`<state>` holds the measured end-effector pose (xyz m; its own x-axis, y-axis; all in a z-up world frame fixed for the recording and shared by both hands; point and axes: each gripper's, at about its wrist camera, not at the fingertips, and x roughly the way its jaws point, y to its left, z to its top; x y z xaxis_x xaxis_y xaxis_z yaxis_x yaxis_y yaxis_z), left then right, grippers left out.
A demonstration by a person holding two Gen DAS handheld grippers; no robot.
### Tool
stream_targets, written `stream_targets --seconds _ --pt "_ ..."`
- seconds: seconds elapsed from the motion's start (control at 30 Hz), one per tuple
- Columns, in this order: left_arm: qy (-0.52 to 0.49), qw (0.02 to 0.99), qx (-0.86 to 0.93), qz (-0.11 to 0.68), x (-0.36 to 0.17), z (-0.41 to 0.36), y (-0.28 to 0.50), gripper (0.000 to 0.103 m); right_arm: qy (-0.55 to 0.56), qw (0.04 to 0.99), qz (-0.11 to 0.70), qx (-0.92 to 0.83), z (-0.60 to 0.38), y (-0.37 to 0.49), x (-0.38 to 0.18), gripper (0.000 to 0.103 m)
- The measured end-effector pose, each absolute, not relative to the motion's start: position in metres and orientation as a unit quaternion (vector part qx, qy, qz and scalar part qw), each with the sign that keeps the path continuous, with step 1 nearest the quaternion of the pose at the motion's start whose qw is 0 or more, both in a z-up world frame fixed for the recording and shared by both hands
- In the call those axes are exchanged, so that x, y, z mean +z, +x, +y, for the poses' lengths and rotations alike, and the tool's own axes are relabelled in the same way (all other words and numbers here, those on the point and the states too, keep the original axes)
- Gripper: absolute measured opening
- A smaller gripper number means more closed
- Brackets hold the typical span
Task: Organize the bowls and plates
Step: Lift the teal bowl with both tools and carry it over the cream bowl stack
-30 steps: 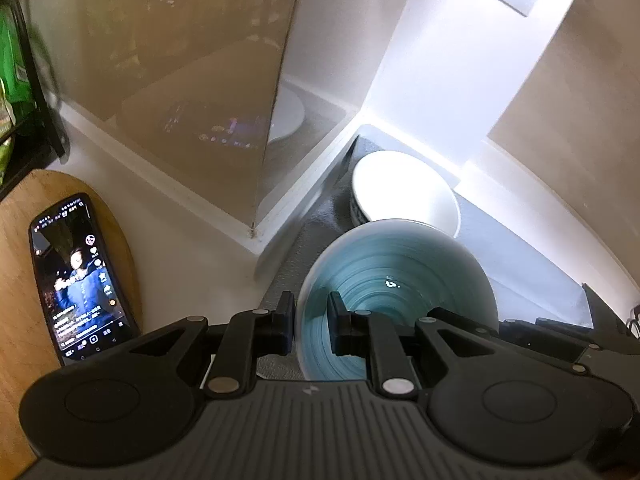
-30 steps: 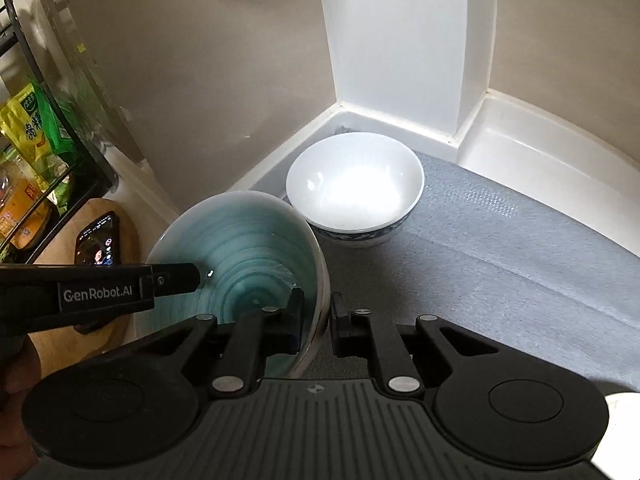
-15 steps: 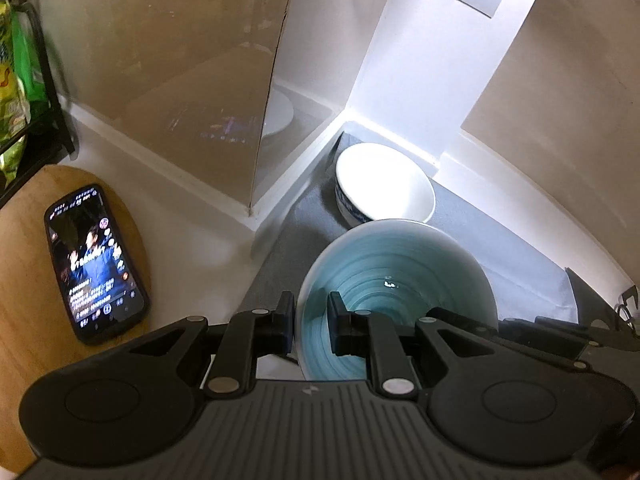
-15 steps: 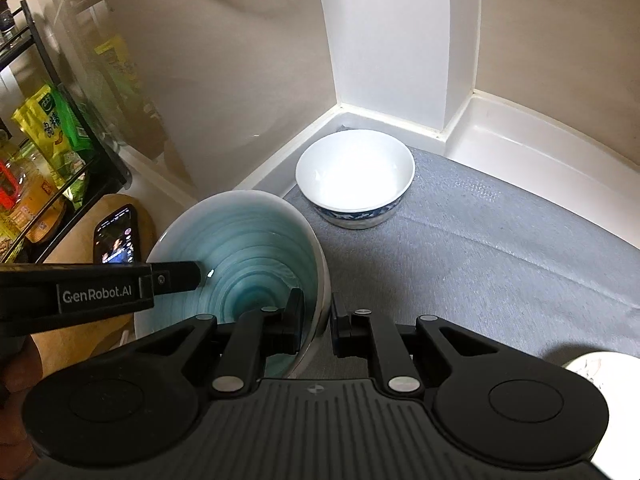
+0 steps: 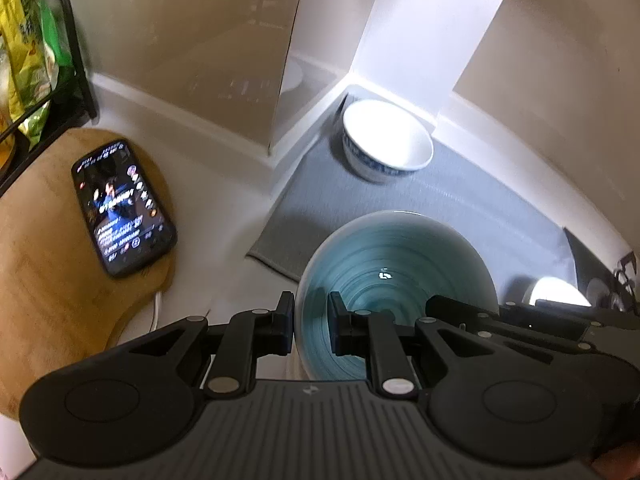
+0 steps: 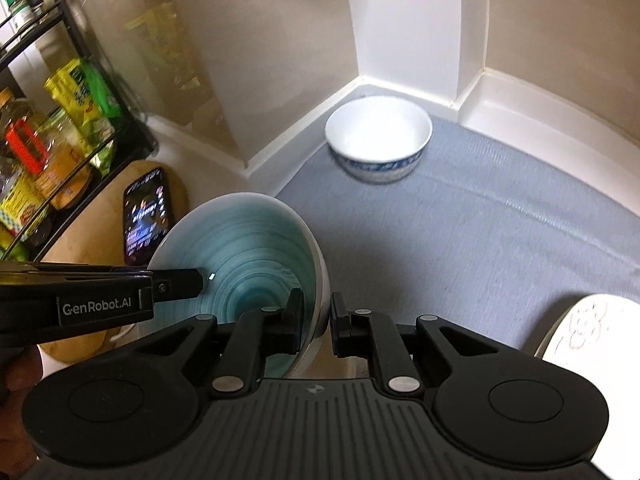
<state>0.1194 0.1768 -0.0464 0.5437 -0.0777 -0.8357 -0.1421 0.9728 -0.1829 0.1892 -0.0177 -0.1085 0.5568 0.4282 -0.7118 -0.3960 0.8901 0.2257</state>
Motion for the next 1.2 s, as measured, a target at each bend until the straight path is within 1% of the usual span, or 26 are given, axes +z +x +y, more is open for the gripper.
stream_targets --seconds 0.43,0.67,0.73,1.0,1.03,1.07,1.1,1.13,1.17,1.2 --pt "-0.114 0.844 0.003 0.524 -0.074 0.172 0.112 0.019 -0.001 0.866 0.441 0.235 -0.017 0.186 -0.128 0.015" --pt "-0.111 0.841 0.000 0.529 -0.078 0.171 0.115 0.019 -0.013 0.865 0.446 0.232 -0.016 0.188 -0.132 0.014" --pt "-0.111 0.841 0.000 0.530 -0.079 0.173 0.117 0.019 -0.017 0.864 0.446 0.231 -0.015 0.189 -0.131 0.016" --pt "-0.121 0.835 -0.001 0.536 -0.079 0.176 0.120 0.019 -0.041 0.857 0.457 0.236 -0.014 0.192 -0.130 0.017" --pt "-0.122 0.836 0.000 0.535 -0.078 0.176 0.120 0.020 -0.043 0.857 0.457 0.235 -0.014 0.191 -0.129 0.018" --pt "-0.123 0.837 0.001 0.534 -0.078 0.177 0.121 0.021 -0.047 0.858 0.455 0.234 -0.014 0.191 -0.128 0.023" --pt "-0.125 0.837 0.002 0.533 -0.078 0.178 0.121 0.024 -0.053 0.860 0.453 0.230 -0.014 0.191 -0.126 0.033" --pt "-0.128 0.836 0.004 0.534 -0.078 0.178 0.121 0.031 -0.057 0.863 0.450 0.223 -0.015 0.191 -0.125 0.036" --pt "-0.131 0.835 0.004 0.534 -0.078 0.178 0.122 0.035 -0.059 0.865 0.448 0.217 -0.017 0.191 -0.124 0.041" --pt "-0.134 0.835 0.004 0.534 -0.079 0.178 0.122 0.041 -0.058 0.866 0.447 0.215 -0.019 0.192 -0.123 0.041"
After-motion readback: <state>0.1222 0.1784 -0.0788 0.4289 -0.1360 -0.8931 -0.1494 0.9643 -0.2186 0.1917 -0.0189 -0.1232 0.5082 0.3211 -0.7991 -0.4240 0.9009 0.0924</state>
